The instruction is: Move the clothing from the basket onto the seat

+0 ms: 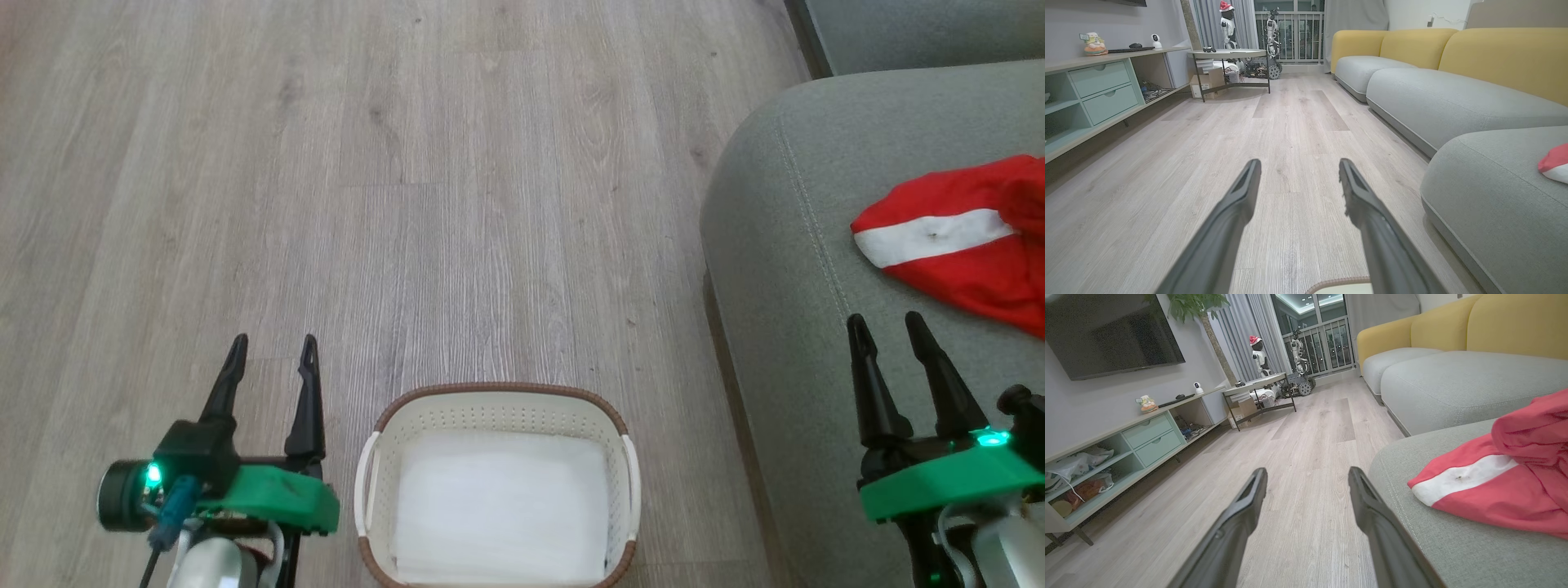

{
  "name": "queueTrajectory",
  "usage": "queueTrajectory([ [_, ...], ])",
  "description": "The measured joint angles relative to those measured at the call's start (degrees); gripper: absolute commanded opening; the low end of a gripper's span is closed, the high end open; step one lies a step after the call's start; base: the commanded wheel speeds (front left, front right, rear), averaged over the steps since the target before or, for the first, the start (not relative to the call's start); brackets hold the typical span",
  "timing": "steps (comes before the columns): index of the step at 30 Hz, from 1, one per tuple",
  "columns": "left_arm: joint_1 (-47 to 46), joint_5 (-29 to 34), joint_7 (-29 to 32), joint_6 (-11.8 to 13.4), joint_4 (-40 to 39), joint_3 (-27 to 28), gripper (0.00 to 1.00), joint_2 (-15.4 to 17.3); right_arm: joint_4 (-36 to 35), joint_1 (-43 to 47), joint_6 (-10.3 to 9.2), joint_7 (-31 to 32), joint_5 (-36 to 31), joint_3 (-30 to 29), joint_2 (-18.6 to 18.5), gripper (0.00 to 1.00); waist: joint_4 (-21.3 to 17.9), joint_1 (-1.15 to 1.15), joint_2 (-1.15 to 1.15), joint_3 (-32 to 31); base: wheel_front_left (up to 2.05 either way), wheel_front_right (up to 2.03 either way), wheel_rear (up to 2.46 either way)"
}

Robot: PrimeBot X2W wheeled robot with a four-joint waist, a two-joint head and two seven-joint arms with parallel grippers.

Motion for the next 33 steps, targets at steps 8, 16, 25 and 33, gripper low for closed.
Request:
queueTrajectory([
  [8,0.0,0.6,0.0,-0.8,0.1,0.5,1.00,-1.0,0.5,0.0,0.00,0.0,0.0,0.1,0.0,1.00,-0.1,0.00,0.00,-0.1,0.00,0.00,0.00],
  [16,0.2,0.5,0.2,-1.2,2.0,0.8,0.00,-1.5,1.6,0.1,0.00,0.0,0.0,0.4,0.3,0.00,-0.1,0.00,0.00,-0.2,0.00,0.00,0.00],
  [25,3.1,-3.2,1.3,-1.3,6.0,0.5,0.00,-1.5,5.6,2.3,0.00,0.9,2.6,1.3,2.0,0.00,-0.1,0.00,0.00,-0.3,0.00,0.00,0.00],
  [33,3.1,-8.7,2.6,-1.8,5.9,1.0,0.00,-1.5,5.8,2.2,0.00,2.0,6.6,0.5,2.4,0.00,0.0,0.00,0.00,-0.4,0.00,0.00,0.00],
])
